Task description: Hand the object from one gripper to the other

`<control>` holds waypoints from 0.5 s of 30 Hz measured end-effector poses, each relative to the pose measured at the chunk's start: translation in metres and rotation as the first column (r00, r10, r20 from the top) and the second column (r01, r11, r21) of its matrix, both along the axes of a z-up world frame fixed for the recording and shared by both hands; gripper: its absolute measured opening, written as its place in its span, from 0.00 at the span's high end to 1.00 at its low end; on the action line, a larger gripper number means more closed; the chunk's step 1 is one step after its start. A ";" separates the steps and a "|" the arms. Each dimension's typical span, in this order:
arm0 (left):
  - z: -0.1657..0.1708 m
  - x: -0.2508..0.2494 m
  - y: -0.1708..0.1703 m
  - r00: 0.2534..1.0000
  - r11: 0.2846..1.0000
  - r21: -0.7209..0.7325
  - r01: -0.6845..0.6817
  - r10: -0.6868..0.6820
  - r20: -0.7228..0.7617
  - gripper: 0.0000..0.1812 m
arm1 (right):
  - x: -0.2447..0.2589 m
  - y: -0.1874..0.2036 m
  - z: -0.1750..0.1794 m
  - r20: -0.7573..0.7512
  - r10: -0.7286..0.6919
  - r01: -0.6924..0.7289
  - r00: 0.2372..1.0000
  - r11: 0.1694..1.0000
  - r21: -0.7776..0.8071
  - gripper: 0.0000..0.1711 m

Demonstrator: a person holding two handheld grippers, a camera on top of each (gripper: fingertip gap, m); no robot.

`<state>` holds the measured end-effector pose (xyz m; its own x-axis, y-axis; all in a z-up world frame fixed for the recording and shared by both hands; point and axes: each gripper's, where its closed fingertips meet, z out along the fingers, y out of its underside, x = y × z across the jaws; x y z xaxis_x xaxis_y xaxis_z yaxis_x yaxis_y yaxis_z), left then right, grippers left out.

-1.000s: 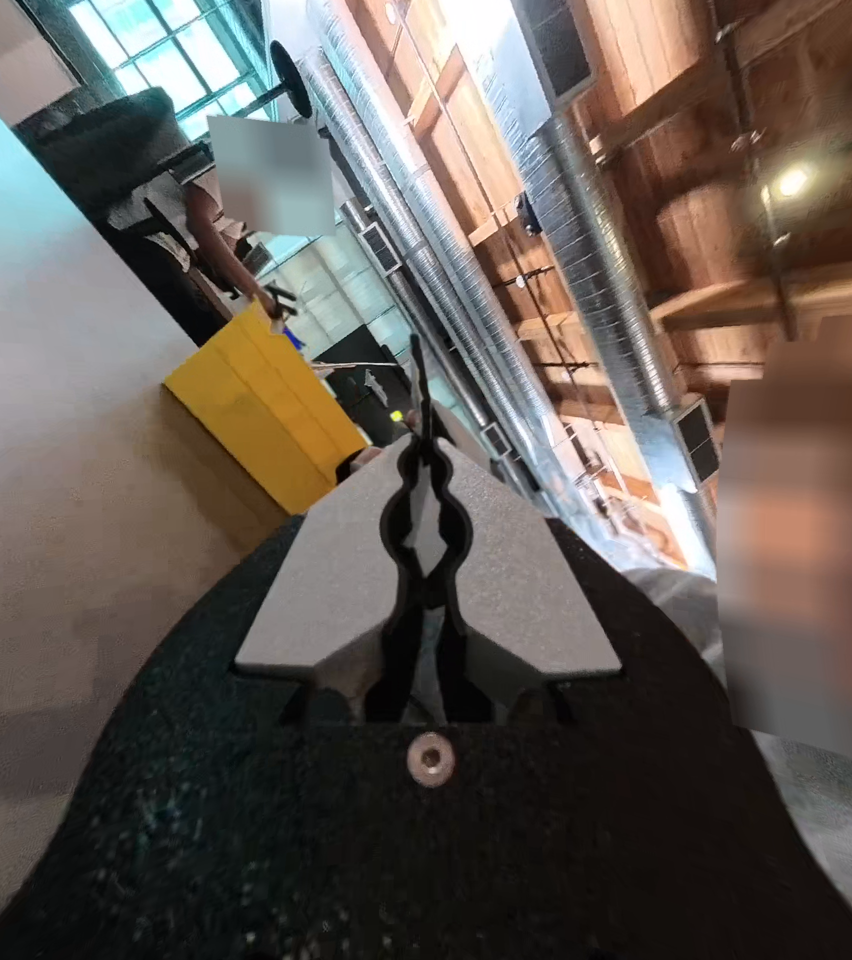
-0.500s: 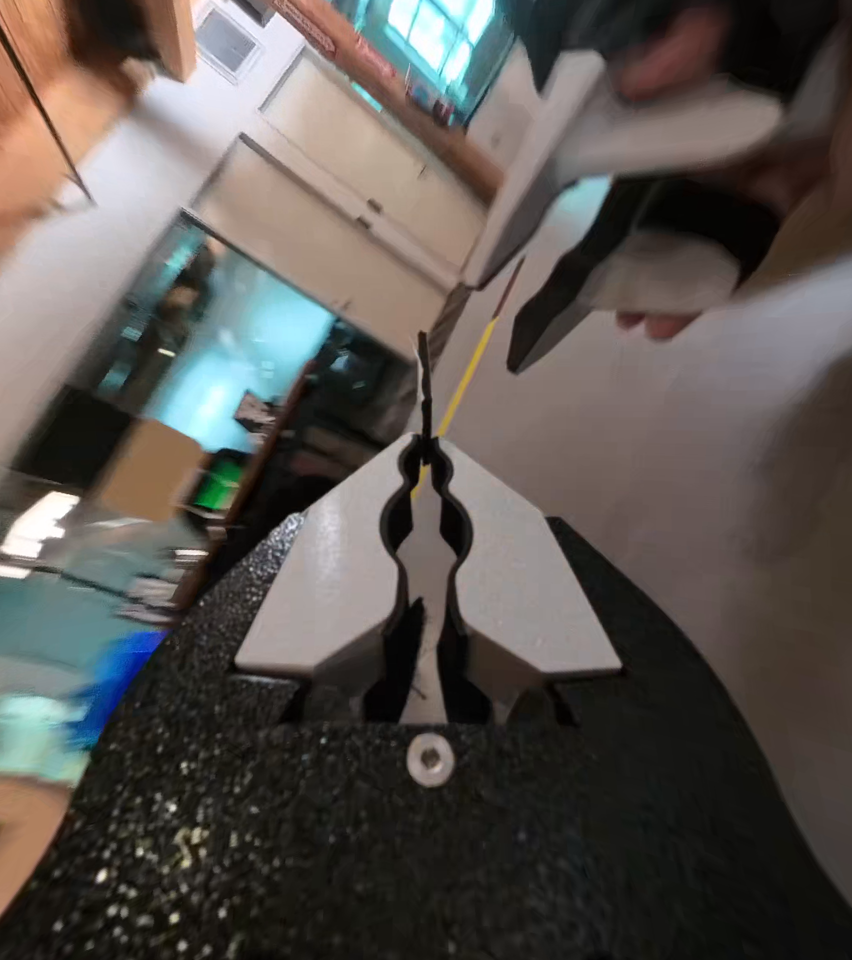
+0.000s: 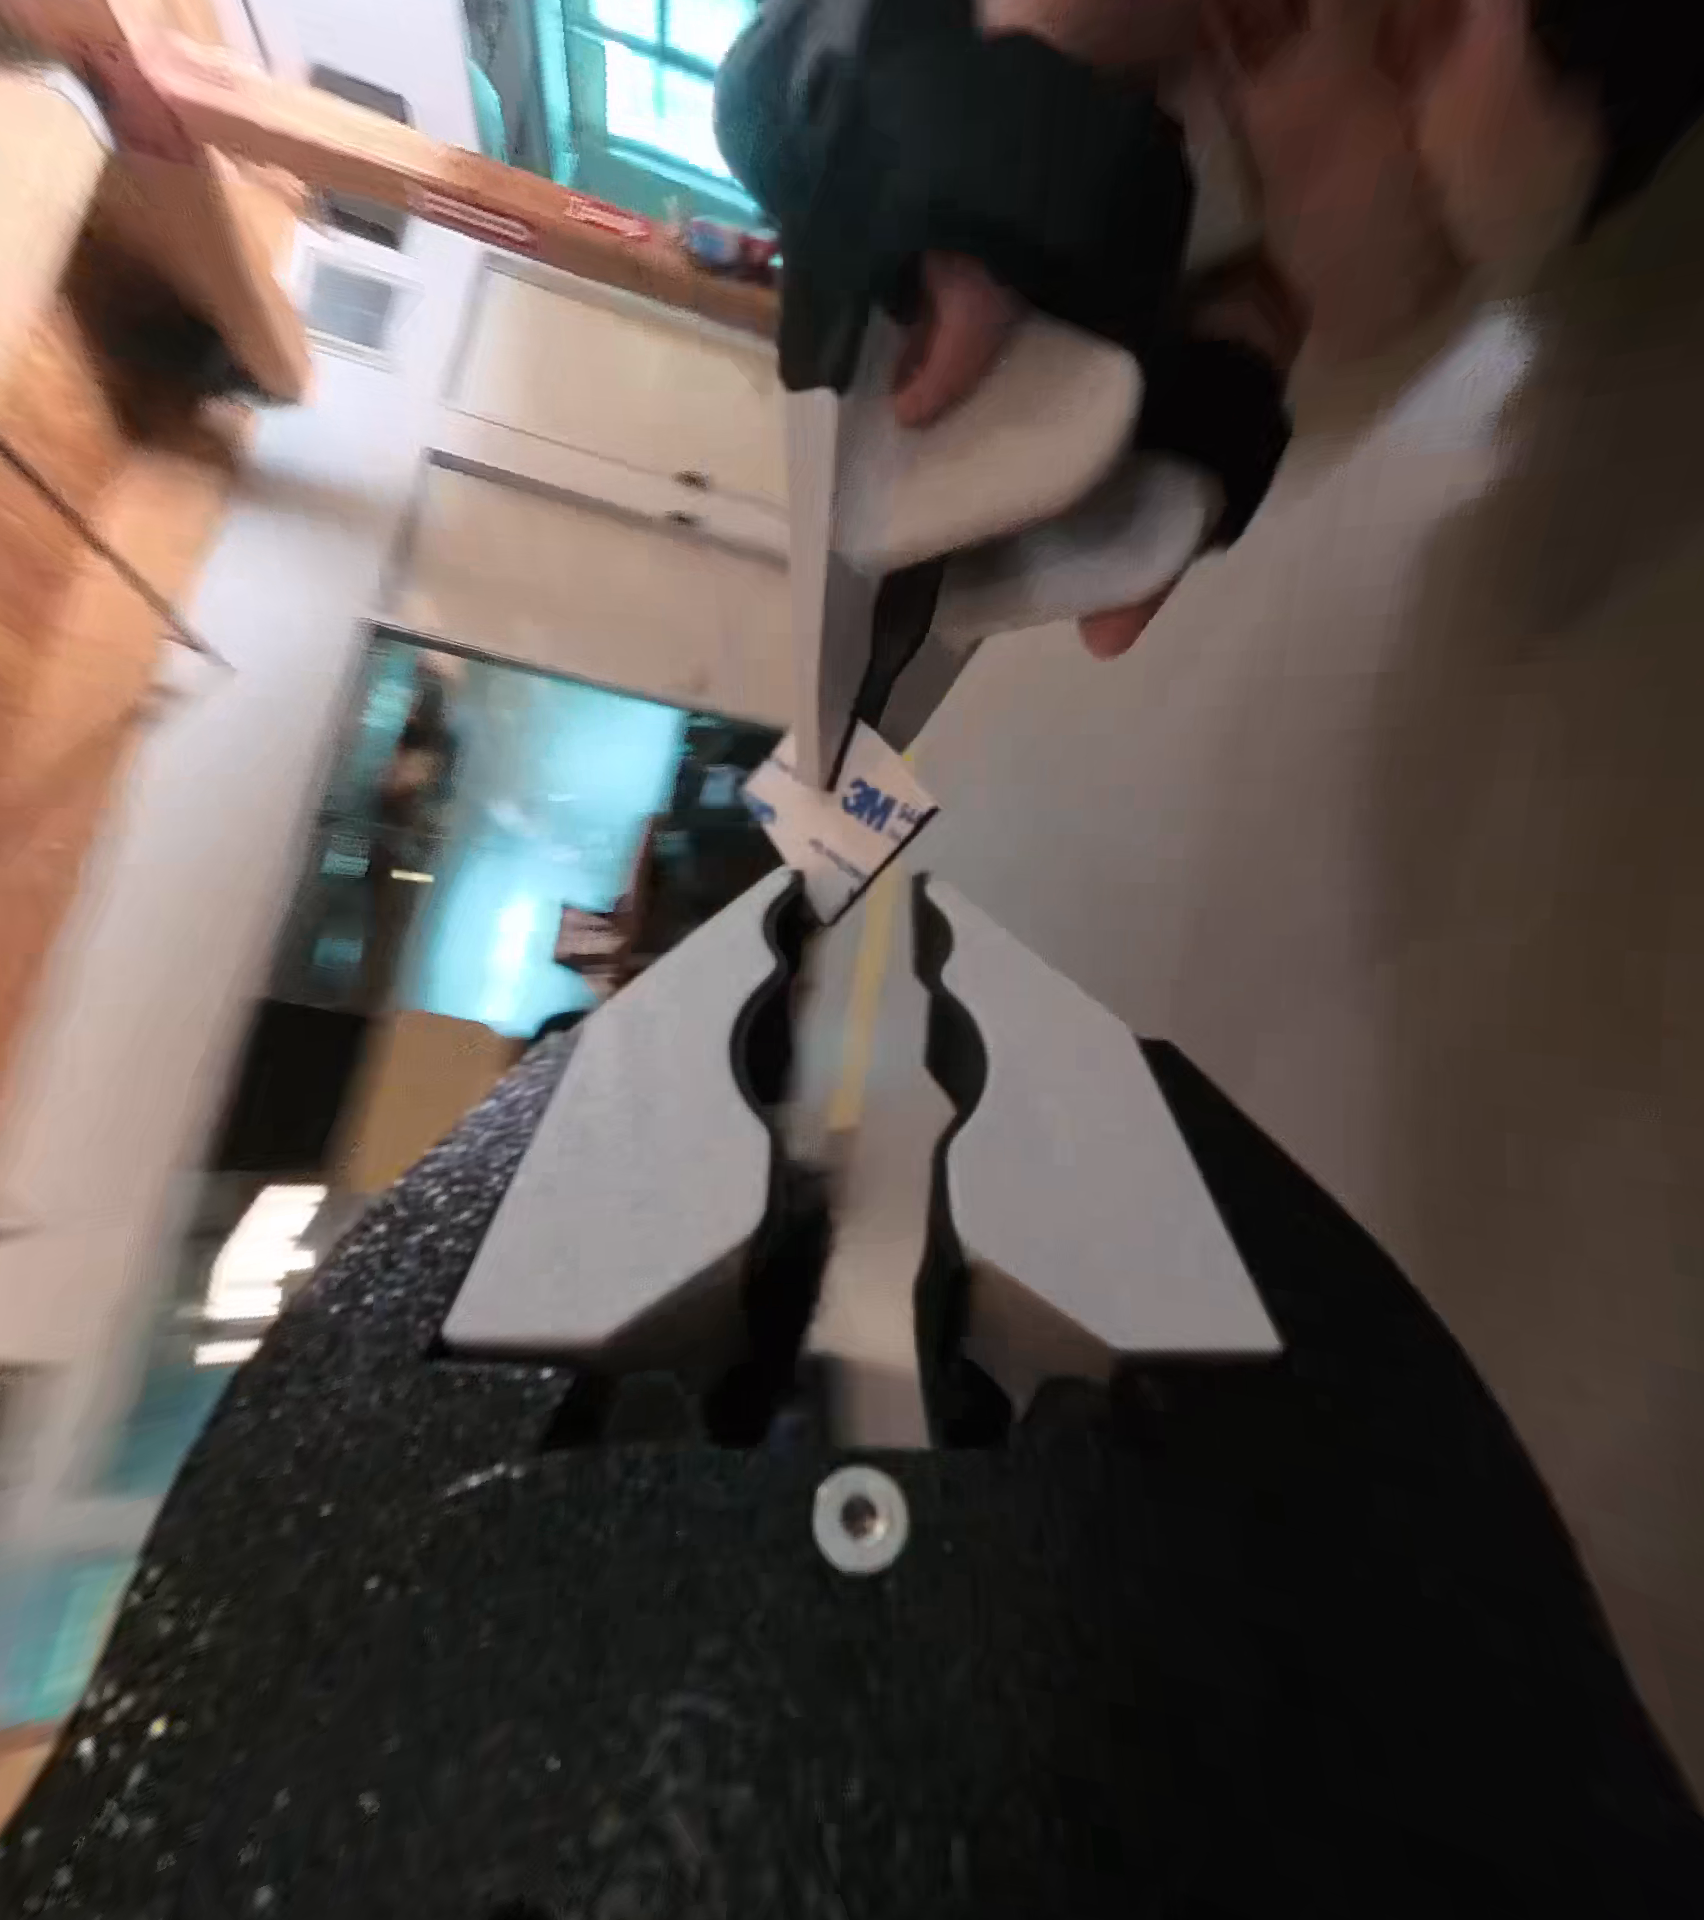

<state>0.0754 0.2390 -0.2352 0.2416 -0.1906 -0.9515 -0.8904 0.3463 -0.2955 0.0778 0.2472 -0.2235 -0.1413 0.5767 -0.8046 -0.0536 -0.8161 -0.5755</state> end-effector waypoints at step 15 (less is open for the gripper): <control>0.025 -0.021 -0.007 -0.119 0.223 -0.039 0.974 0.653 0.748 0.79 | 0.007 -0.004 0.010 -0.060 -0.521 -0.031 0.851 -0.165 0.986 0.99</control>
